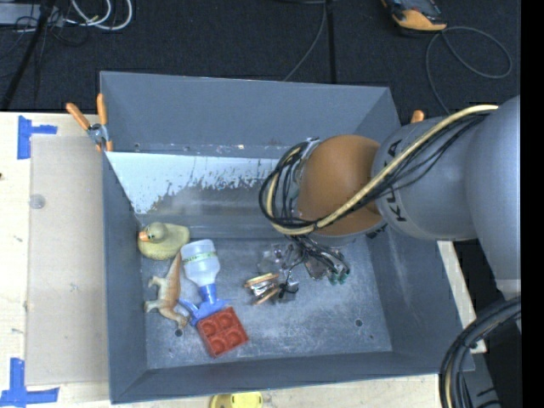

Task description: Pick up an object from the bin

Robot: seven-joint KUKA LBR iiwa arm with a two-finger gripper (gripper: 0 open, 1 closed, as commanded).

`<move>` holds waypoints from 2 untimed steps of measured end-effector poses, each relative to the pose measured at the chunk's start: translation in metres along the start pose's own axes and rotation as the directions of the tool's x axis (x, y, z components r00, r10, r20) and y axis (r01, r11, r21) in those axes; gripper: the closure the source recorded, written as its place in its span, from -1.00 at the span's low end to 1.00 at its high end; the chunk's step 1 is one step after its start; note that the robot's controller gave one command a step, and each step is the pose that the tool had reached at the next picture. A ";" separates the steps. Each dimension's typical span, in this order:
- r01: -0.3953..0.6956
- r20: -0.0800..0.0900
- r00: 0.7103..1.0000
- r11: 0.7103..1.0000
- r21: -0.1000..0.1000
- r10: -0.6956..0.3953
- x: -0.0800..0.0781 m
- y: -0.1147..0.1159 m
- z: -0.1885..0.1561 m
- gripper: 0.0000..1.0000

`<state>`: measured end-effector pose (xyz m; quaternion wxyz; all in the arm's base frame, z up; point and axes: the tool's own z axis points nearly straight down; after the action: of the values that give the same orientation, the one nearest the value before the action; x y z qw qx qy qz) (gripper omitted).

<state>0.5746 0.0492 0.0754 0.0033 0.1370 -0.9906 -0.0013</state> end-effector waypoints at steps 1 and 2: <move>0.028 0.006 1.000 1.000 0.001 -0.028 0.000 -0.005 -0.041 1.00; 0.117 -0.007 0.993 0.993 -0.003 -0.117 0.002 -0.003 -0.073 1.00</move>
Offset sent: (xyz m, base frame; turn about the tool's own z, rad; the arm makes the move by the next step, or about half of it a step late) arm 0.0023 -0.0028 0.1119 -0.1807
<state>0.5741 0.0457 0.1481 0.0069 0.1950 -0.9808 -0.0023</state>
